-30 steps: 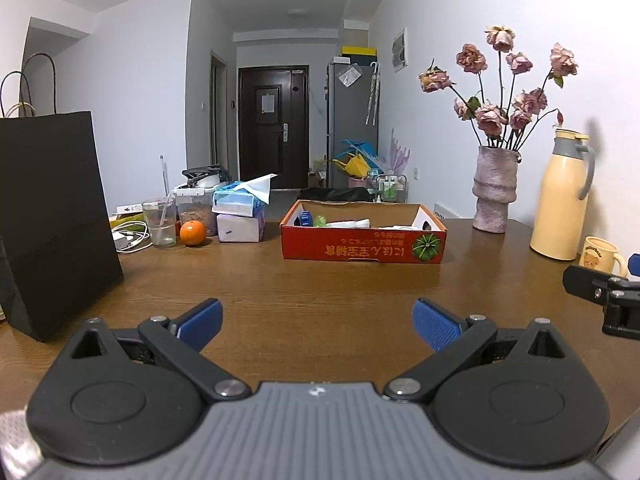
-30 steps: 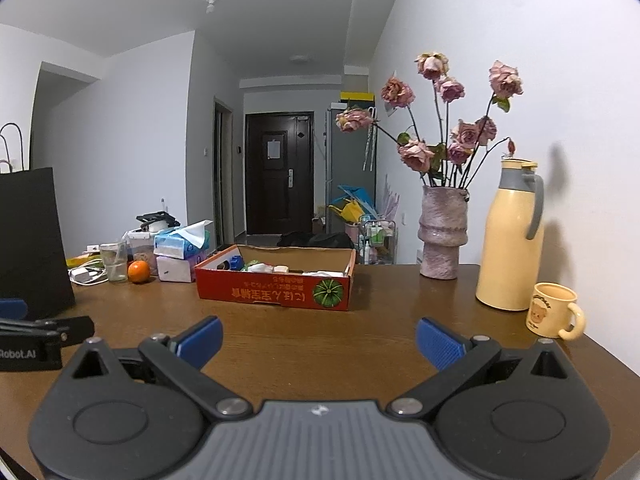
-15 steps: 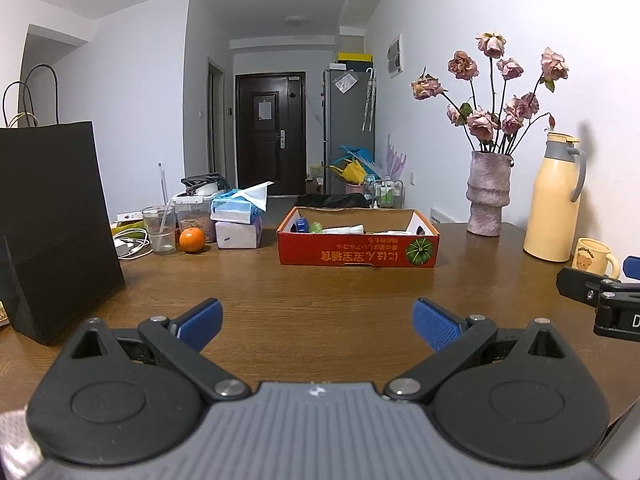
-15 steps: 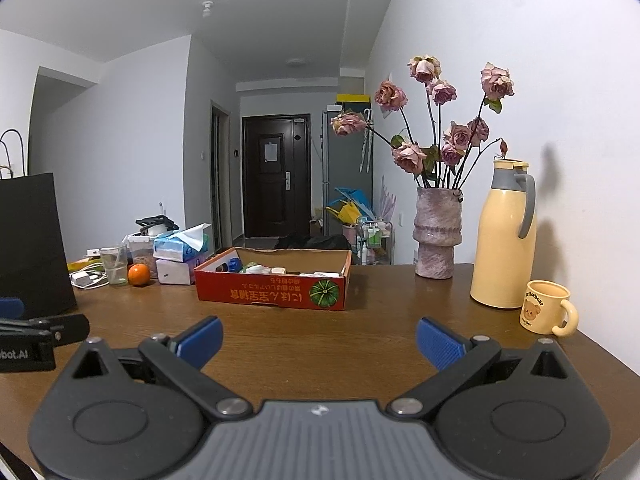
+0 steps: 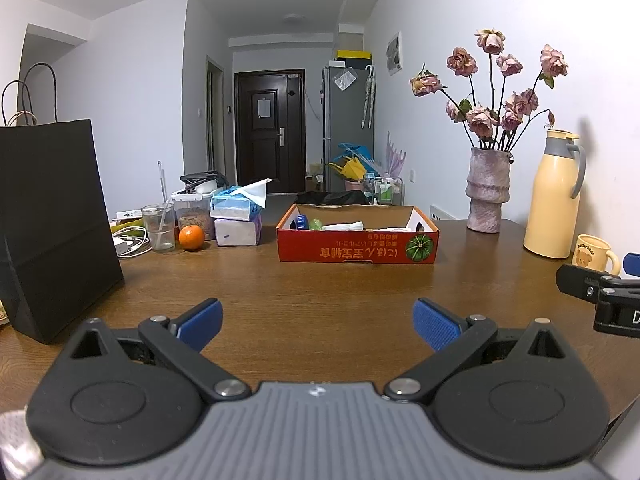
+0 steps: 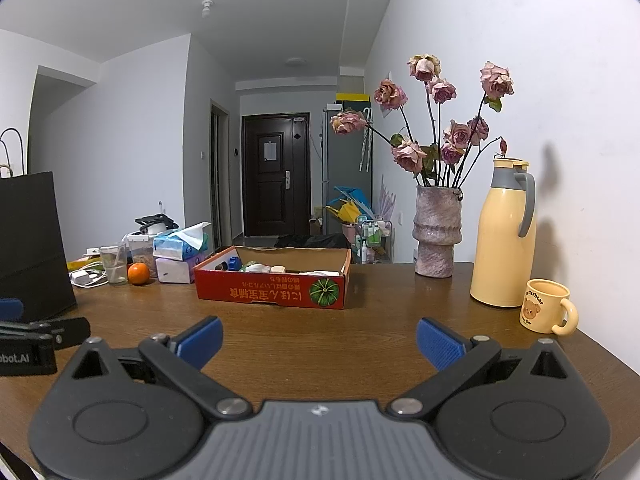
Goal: Organize rigid objects
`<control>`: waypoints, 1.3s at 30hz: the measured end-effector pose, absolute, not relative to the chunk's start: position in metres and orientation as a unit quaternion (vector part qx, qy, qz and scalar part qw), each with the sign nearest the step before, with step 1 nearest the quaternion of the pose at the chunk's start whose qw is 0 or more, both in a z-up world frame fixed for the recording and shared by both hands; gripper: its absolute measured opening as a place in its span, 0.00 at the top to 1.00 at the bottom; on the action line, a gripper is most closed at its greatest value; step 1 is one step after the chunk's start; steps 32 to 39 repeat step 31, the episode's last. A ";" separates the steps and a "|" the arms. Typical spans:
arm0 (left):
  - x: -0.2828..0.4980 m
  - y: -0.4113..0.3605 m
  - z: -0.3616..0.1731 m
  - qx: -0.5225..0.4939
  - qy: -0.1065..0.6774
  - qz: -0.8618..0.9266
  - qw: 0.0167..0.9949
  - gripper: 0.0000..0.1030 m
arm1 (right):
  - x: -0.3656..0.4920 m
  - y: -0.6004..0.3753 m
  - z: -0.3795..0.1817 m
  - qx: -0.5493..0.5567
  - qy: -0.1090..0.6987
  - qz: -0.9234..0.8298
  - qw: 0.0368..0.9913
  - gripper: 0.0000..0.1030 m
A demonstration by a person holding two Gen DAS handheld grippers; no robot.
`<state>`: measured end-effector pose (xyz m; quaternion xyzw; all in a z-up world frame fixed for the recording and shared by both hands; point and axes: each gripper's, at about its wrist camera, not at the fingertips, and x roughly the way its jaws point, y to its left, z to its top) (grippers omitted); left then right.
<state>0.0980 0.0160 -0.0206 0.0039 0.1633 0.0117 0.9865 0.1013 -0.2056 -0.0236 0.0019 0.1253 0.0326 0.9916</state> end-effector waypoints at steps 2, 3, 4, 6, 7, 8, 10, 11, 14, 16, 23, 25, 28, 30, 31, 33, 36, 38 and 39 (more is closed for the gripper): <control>0.098 0.016 -0.021 0.004 0.164 0.011 0.986 0.00 | 0.102 -0.206 -0.024 0.002 0.125 0.033 0.992 0.00; 0.098 0.016 -0.021 0.003 0.164 0.012 0.986 0.00 | 0.102 -0.206 -0.024 0.002 0.125 0.033 0.992 0.00; 0.098 0.016 -0.021 0.003 0.164 0.012 0.986 0.00 | 0.102 -0.206 -0.024 0.002 0.125 0.033 0.992 0.00; 0.098 0.015 -0.022 0.004 0.165 0.010 0.986 0.00 | 0.101 -0.206 -0.023 0.002 0.125 0.032 0.992 0.00; 0.098 0.016 -0.023 0.004 0.165 0.010 0.986 0.00 | 0.102 -0.206 -0.023 0.002 0.125 0.033 0.992 0.00; 0.098 0.015 -0.023 0.004 0.165 0.010 0.986 0.00 | 0.102 -0.206 -0.023 0.002 0.125 0.032 0.992 0.00; 0.098 0.015 -0.023 0.004 0.166 0.009 0.986 0.00 | 0.101 -0.206 -0.023 0.002 0.126 0.033 0.992 0.00; 0.098 0.015 -0.023 0.004 0.166 0.010 0.986 0.00 | 0.102 -0.206 -0.024 0.001 0.126 0.033 0.991 0.00; 0.098 0.015 -0.023 0.004 0.167 0.010 0.986 0.00 | 0.101 -0.206 -0.026 0.001 0.128 0.033 0.991 0.00; 0.098 0.015 -0.024 0.005 0.169 0.010 0.985 0.00 | 0.102 -0.206 -0.027 0.001 0.129 0.032 0.991 0.00; 0.100 0.017 -0.026 0.006 0.173 0.008 0.985 0.00 | 0.104 -0.206 -0.030 0.001 0.133 0.032 0.991 0.00; 0.100 0.016 -0.028 0.009 0.175 0.008 0.985 0.00 | 0.105 -0.204 -0.030 -0.001 0.135 0.032 0.990 0.00; 0.100 0.017 -0.028 0.009 0.174 0.002 0.985 0.00 | 0.105 -0.203 -0.031 -0.001 0.136 0.032 0.990 0.00; 0.100 0.017 -0.028 0.006 0.174 0.000 0.985 0.00 | 0.104 -0.203 -0.031 -0.002 0.137 0.032 0.990 0.00; 0.100 0.017 -0.028 0.005 0.175 0.001 0.985 0.00 | 0.105 -0.203 -0.031 -0.002 0.137 0.032 0.990 0.00; 0.100 0.017 -0.028 0.005 0.175 0.001 0.985 0.00 | 0.105 -0.203 -0.031 -0.002 0.137 0.032 0.990 0.00; 0.100 0.017 -0.028 0.005 0.175 0.001 0.985 0.00 | 0.105 -0.203 -0.031 -0.002 0.137 0.032 0.990 0.00; 0.100 0.017 -0.028 0.005 0.175 0.001 0.985 0.00 | 0.105 -0.203 -0.031 -0.002 0.137 0.032 0.990 0.00; 0.100 0.017 -0.028 0.005 0.175 0.001 0.985 0.00 | 0.105 -0.203 -0.031 -0.002 0.137 0.032 0.990 0.00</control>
